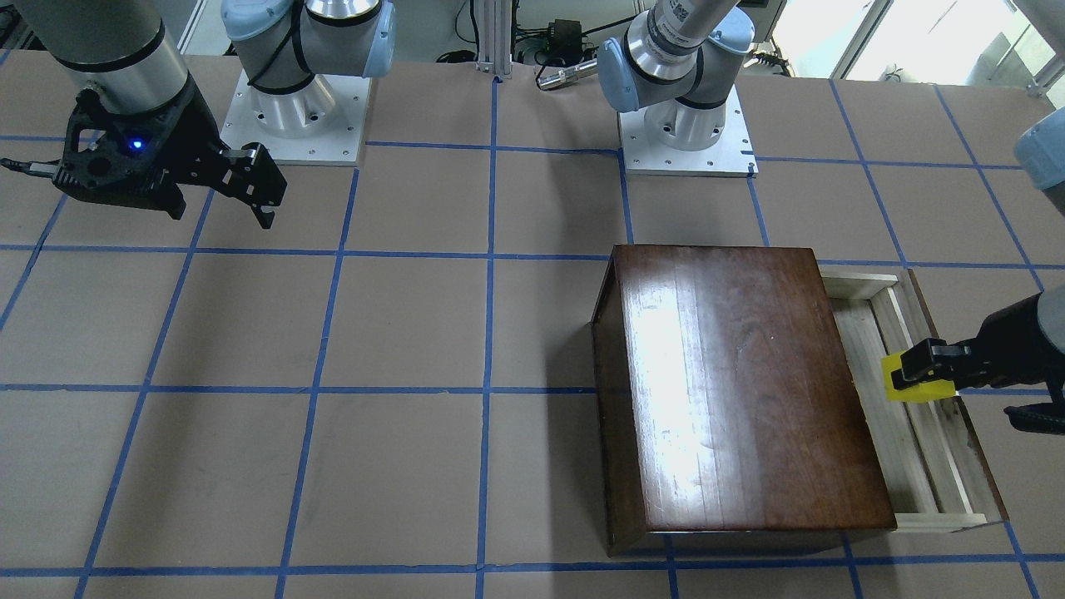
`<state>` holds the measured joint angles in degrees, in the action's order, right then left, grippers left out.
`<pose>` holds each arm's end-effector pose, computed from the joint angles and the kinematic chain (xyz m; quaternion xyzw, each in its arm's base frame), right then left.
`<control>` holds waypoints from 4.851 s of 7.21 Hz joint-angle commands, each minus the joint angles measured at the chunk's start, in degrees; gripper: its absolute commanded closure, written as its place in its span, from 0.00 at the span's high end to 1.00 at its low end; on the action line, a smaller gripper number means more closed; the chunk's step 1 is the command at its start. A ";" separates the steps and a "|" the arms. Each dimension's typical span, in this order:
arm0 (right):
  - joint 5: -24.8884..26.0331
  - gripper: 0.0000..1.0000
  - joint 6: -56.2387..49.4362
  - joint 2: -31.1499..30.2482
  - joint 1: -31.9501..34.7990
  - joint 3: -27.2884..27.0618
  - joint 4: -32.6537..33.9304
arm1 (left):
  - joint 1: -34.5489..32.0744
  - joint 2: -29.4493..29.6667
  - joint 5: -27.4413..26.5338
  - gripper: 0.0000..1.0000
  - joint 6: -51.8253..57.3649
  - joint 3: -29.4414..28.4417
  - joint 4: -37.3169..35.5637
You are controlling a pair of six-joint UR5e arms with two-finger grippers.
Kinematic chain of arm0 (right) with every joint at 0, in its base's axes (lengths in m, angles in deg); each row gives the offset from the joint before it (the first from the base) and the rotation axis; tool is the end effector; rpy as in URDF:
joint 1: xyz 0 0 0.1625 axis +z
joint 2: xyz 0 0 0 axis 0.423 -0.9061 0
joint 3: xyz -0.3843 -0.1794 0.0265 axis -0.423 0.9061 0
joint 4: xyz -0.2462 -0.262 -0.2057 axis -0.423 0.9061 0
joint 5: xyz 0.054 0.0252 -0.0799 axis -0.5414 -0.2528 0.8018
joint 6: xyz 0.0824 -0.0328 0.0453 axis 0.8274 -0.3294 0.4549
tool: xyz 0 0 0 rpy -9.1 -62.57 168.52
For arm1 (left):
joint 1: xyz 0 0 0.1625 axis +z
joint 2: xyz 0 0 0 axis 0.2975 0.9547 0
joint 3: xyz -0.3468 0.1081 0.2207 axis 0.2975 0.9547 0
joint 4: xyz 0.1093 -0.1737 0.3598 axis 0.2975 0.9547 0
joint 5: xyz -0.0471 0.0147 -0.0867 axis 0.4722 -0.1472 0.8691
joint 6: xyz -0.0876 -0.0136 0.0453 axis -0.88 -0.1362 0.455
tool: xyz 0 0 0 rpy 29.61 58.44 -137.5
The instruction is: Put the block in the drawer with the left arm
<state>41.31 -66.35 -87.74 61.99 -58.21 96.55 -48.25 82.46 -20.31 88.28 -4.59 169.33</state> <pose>0.1065 -0.4870 0.4723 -0.0482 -0.9988 -0.0054 0.0077 0.1403 -0.6424 0.3640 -0.0272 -0.9976 -0.0430 0.0478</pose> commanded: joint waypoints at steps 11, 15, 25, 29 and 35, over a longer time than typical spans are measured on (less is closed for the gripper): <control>0.00 1.00 0.00 0.00 -0.09 0.00 0.00 | 0.43 0.34 4.27 1.00 -0.04 2.25 -4.85; 0.00 1.00 0.00 0.00 0.00 0.00 0.00 | -0.44 -3.52 2.87 1.00 -8.06 -1.34 0.14; 0.00 1.00 0.00 0.00 0.00 0.00 0.00 | -22.77 -15.12 -1.80 1.00 -29.40 5.05 4.63; 0.00 1.00 0.00 0.00 0.00 0.00 0.00 | -22.77 -19.97 -1.89 1.00 -28.96 10.77 4.64; 0.00 1.00 0.00 0.00 0.00 0.00 0.00 | -22.77 -20.32 -1.89 1.00 -29.05 11.92 4.64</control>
<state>41.31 -66.35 -87.74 61.99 -58.21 96.55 -71.02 62.25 -22.24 59.22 7.28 173.97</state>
